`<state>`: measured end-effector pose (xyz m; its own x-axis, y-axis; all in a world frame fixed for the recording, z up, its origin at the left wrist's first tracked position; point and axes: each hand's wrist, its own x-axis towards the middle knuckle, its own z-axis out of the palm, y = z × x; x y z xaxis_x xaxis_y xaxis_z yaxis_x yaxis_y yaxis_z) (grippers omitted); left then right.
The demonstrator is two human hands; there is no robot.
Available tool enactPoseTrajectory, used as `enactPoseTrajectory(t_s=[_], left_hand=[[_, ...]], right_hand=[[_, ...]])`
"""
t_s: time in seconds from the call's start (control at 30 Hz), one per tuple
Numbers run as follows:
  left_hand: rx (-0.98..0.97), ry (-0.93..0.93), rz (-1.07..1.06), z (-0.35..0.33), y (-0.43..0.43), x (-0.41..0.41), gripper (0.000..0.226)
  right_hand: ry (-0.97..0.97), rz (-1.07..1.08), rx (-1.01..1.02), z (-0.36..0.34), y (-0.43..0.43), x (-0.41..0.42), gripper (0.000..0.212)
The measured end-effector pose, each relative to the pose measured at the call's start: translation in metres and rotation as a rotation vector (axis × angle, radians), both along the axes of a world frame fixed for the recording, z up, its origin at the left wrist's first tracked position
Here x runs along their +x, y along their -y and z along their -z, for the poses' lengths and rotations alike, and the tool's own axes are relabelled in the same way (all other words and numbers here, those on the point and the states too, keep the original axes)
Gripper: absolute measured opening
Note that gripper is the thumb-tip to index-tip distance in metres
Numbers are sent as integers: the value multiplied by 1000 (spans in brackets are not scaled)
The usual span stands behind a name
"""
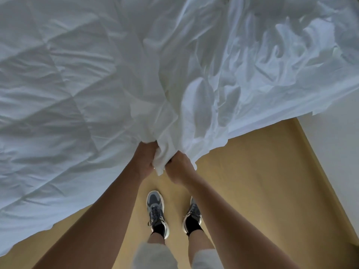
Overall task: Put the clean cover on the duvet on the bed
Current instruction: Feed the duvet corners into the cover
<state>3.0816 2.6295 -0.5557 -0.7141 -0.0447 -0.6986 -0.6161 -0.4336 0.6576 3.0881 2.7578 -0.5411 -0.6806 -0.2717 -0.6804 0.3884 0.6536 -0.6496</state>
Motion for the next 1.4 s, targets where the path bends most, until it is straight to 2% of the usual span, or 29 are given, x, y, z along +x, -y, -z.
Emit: enactPoseTrajectory(t_s=[0.03, 0.07, 0.17, 0.2, 0.27, 0.33, 0.4, 0.43, 0.5, 0.6, 0.67, 0.7, 0.8, 0.87, 0.9, 0.93, 1.03, 1.13, 1.2, 1.27, 1.33, 1.4], left_hand=[[6, -31, 24, -2, -1, -9, 15], [-12, -51, 59, -5, -3, -19, 14], [-49, -2, 101, -10, -10, -46, 31], [-30, 24, 104, -12, -13, -53, 34], [36, 21, 136, -15, -22, -61, 41], [30, -12, 200, -20, -30, -65, 47], [11, -43, 292, -21, -33, -69, 50], [19, -47, 334, -21, -35, -73, 45], [-27, -7, 403, -18, -41, -82, 38], [-297, 49, 450, -9, -59, -98, 31], [-370, 54, 294, 0, -76, -111, 34], [-440, 81, 184, 7, -84, -116, 49], [-789, 258, -52, 17, -107, -117, 121], [-753, 313, -102, 17, -122, -113, 142], [-652, 300, -86, 16, -128, -112, 139], [-524, 273, -55, 15, -133, -111, 126], [-246, 212, -39, 11, -125, -123, 68], [55, 159, -62, 0, -98, -136, 35], [177, 168, -8, -6, -89, -133, 27], [191, 191, 49, -8, -88, -124, 32], [188, 176, -6, -7, -82, -119, 31], [213, 110, -117, -6, -68, -119, 25]], right_hand=[[15, 1, 17, 0, 2, 3, 17], [31, 4, 29, -1, 3, 4, 17], [40, 54, 71, -12, 2, -4, 17], [-19, 98, 89, -17, 1, -11, 20], [-270, 274, 155, -29, -4, -24, 24], [-563, 582, 222, -40, -18, -45, 14], [-687, 860, 260, -44, -42, -84, 19], [-644, 964, 263, -40, -56, -110, 24], [-366, 1082, 241, -27, -83, -163, 40], [113, 1007, -22, -11, -83, -217, 66], [197, 874, -122, -2, -68, -236, 76], [191, 813, -139, 3, -62, -244, 76], [221, 752, -170, 19, -58, -263, 84], [188, 755, -134, 26, -63, -271, 72], [147, 721, -82, 27, -65, -273, 66], [98, 678, -43, 30, -66, -275, 61], [39, 675, 49, 33, -67, -276, 54], [-8, 680, 105, 33, -69, -272, 49], [-46, 687, 162, 33, -71, -273, 44], [-69, 671, 228, 32, -73, -274, 45], [-106, 733, 232, 31, -73, -273, 51], [-156, 914, 198, 30, -72, -271, 64]])
